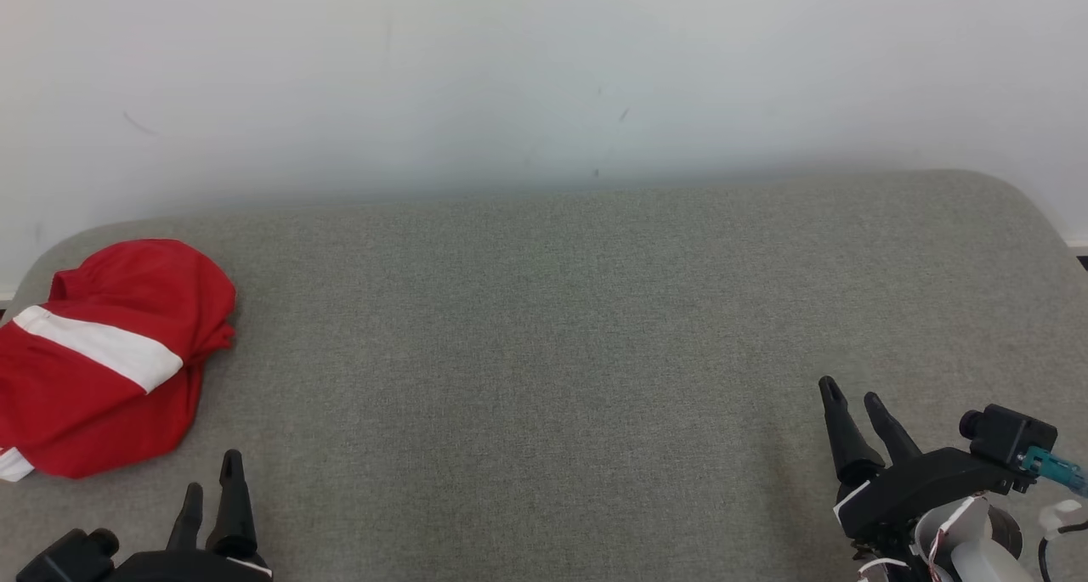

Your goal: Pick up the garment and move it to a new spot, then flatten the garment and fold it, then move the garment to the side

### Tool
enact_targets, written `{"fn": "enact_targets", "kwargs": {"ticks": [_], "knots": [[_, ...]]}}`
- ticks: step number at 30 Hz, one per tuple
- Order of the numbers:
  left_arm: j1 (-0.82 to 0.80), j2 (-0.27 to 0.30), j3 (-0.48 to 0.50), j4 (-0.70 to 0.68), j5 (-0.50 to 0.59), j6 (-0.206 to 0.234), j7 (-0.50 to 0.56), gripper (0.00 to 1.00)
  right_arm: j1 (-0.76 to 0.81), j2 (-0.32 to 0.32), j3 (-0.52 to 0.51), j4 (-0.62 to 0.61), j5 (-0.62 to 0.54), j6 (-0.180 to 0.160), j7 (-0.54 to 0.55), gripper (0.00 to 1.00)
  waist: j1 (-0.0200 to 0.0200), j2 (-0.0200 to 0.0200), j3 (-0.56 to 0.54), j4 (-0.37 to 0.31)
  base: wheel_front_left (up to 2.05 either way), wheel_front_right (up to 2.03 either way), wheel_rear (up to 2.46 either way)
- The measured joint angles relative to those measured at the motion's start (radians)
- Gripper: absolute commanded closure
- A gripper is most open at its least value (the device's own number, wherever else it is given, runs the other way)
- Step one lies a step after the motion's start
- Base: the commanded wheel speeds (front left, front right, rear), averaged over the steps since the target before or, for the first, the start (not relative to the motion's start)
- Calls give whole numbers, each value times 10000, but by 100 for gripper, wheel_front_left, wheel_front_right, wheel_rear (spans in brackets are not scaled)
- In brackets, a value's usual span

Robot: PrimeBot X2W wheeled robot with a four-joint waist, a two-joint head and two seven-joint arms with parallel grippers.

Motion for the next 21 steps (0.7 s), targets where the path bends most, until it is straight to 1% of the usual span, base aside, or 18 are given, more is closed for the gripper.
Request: {"fn": "enact_targets", "kwargs": {"ticks": [21], "knots": [[6, 82, -343, -677, 3559, 510, 19, 0, -191, -378, 585, -251, -2671, -504, 10, 0, 0, 0, -43, -32, 0, 0, 0]]}}
